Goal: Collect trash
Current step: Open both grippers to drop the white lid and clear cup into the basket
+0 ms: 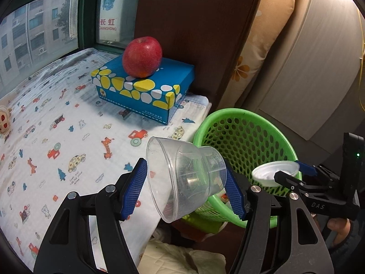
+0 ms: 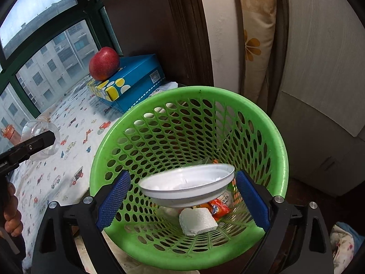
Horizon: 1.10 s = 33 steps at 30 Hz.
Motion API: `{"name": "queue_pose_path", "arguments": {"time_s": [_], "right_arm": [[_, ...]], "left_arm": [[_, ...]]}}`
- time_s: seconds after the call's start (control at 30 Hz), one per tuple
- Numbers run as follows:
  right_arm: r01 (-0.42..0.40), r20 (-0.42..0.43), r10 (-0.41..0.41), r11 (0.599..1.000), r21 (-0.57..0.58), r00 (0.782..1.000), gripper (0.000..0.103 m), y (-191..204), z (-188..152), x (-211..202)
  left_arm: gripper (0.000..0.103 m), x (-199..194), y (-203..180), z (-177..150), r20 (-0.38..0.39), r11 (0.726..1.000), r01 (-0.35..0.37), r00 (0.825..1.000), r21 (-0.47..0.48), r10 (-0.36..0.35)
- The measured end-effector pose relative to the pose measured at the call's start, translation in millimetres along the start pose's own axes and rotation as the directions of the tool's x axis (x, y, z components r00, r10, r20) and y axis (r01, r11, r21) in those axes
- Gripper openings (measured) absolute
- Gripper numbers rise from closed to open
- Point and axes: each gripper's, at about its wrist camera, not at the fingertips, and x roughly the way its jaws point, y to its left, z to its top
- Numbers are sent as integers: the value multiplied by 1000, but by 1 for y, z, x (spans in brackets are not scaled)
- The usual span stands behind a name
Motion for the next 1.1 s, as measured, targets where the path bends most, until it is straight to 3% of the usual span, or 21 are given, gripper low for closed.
{"name": "queue_pose_path", "arguments": {"time_s": [0.57, 0.87, 0.93, 1.1], "right_arm": [[7, 71, -10, 999, 51, 997, 91, -24, 0, -35], [-4, 78, -2, 997, 72, 997, 91, -32, -5, -42], [-3, 78, -2, 997, 75, 997, 91, -32, -6, -42], [-7, 72, 1, 997, 77, 997, 91, -32, -8, -42]], "left_arm": [[64, 33, -55, -7, -80, 995, 53, 996, 79, -47], [66, 47, -65, -12, -124, 994, 73, 990, 78, -63], [72, 47, -65, -13, -124, 994, 78, 990, 71, -69], [74, 45, -64, -13, -116, 995, 80, 991, 58, -73]]}}
